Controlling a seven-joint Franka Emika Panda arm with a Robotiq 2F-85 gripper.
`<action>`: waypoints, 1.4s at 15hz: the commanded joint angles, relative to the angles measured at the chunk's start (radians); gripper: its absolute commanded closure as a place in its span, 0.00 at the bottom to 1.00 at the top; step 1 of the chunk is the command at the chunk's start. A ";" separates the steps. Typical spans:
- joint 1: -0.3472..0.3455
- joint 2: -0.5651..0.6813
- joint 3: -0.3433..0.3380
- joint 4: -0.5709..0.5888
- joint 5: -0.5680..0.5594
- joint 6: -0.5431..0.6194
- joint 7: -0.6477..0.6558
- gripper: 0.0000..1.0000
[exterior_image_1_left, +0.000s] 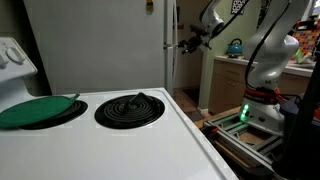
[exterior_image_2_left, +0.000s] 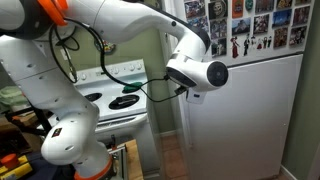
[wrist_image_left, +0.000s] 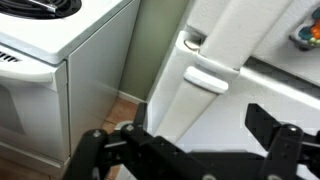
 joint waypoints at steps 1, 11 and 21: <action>-0.013 0.022 0.003 -0.001 0.050 -0.018 0.078 0.03; -0.005 0.046 0.012 -0.008 0.070 -0.045 0.157 0.01; -0.006 0.079 0.006 -0.008 0.093 -0.132 0.153 0.29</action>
